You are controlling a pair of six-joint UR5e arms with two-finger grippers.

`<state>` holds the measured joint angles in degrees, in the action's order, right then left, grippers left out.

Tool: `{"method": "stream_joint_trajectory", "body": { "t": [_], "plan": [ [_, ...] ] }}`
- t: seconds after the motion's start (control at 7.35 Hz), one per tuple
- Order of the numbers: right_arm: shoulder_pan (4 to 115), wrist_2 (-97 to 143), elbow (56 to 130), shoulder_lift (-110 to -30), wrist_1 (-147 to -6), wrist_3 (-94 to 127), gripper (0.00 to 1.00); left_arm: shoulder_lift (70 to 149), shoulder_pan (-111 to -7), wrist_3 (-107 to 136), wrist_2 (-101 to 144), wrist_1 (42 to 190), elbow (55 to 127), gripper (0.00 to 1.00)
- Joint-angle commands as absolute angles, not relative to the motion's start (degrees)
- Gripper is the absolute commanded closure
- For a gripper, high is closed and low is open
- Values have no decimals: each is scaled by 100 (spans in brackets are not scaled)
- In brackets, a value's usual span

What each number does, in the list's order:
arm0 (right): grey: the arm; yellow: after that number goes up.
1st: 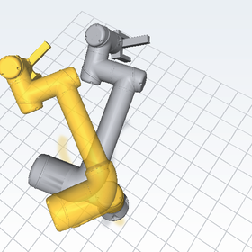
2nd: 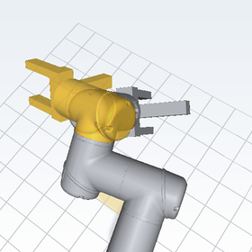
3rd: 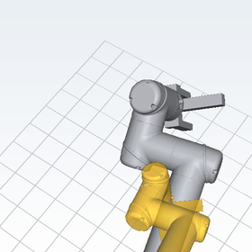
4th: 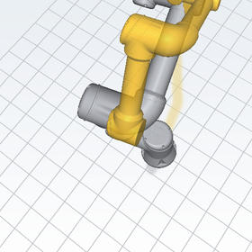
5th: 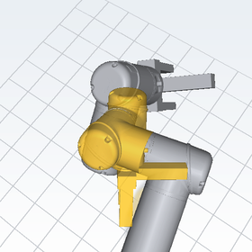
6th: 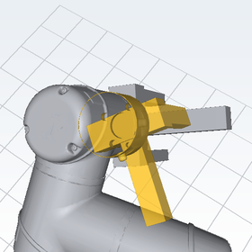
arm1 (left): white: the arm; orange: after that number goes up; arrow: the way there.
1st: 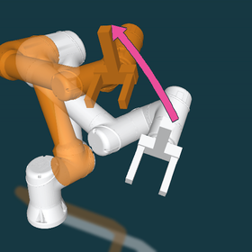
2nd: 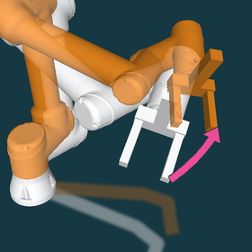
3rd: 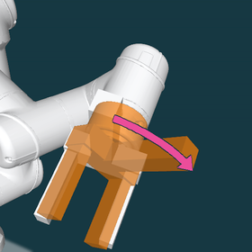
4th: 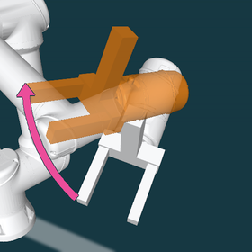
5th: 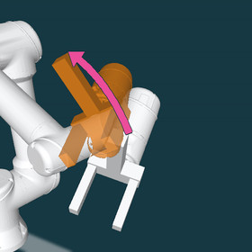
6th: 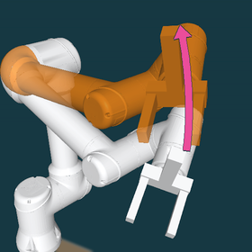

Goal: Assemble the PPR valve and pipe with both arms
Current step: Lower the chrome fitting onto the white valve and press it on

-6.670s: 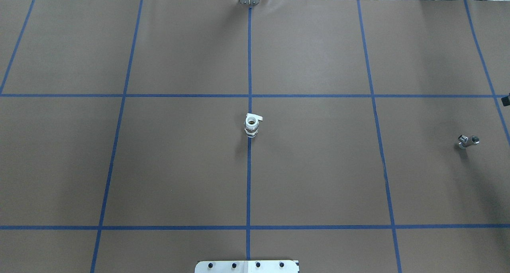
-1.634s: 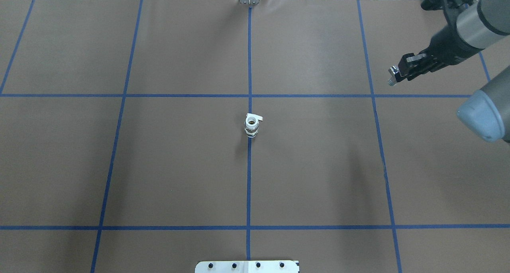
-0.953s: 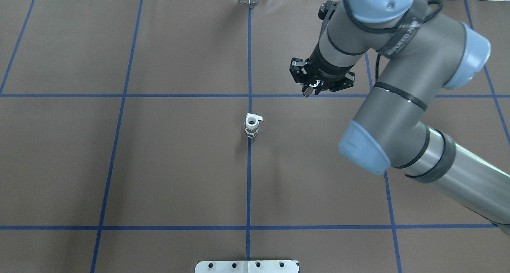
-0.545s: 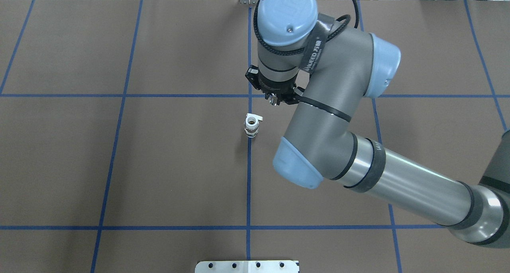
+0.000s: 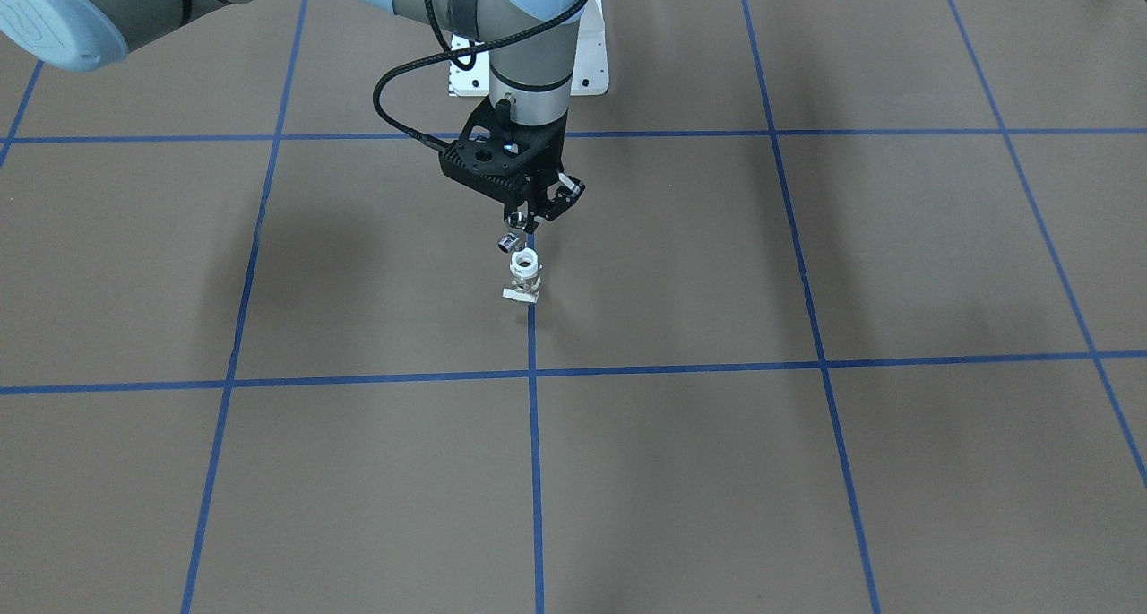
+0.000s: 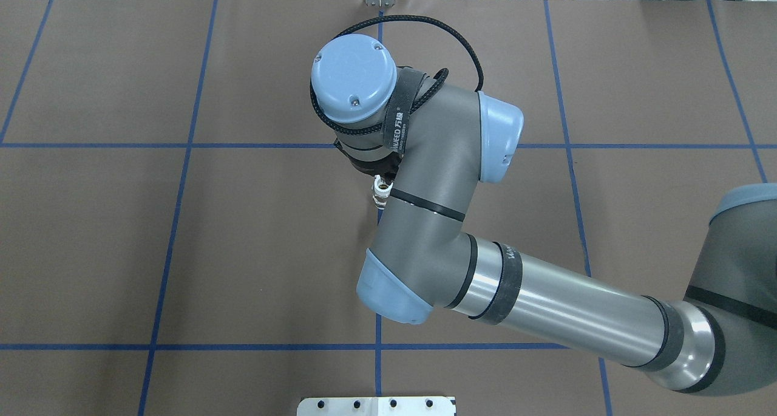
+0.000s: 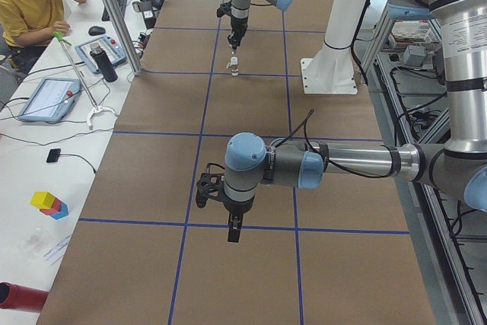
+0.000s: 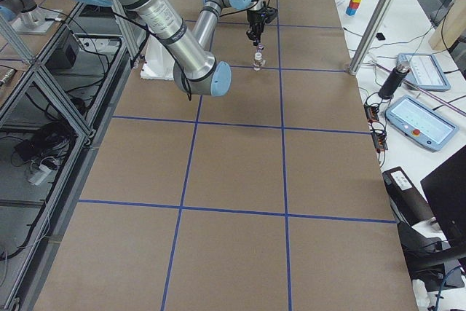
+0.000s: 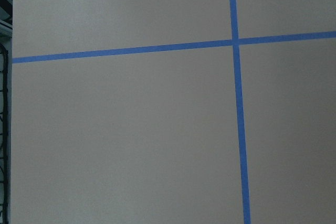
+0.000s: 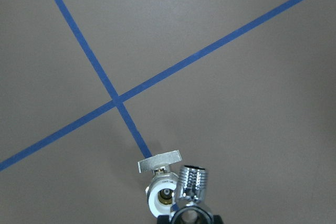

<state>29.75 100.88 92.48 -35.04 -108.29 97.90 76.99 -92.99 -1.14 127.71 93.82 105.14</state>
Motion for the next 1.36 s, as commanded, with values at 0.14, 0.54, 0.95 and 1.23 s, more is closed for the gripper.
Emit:
{"method": "stream_joint_trajectory", "body": {
  "t": [0.14, 0.54, 0.95, 1.23],
  "plan": [
    [2918, 9686, 8755, -3445, -10249, 9739, 100, 7699, -9290, -114, 12771, 9378, 10512, 0],
    [2918, 9756, 8833, -3445, -10309, 9721, 100, 7699, -9290, -114, 12771, 9387, 10512, 0],
    [2918, 9782, 9017, -3498, -10686, 9721, 100, 7699, -9290, -114, 12771, 9378, 10503, 0],
    [2918, 9774, 9000, -3463, -10670, 9712, 100, 7699, -9290, -114, 12771, 9387, 10503, 0]
  ]
}}
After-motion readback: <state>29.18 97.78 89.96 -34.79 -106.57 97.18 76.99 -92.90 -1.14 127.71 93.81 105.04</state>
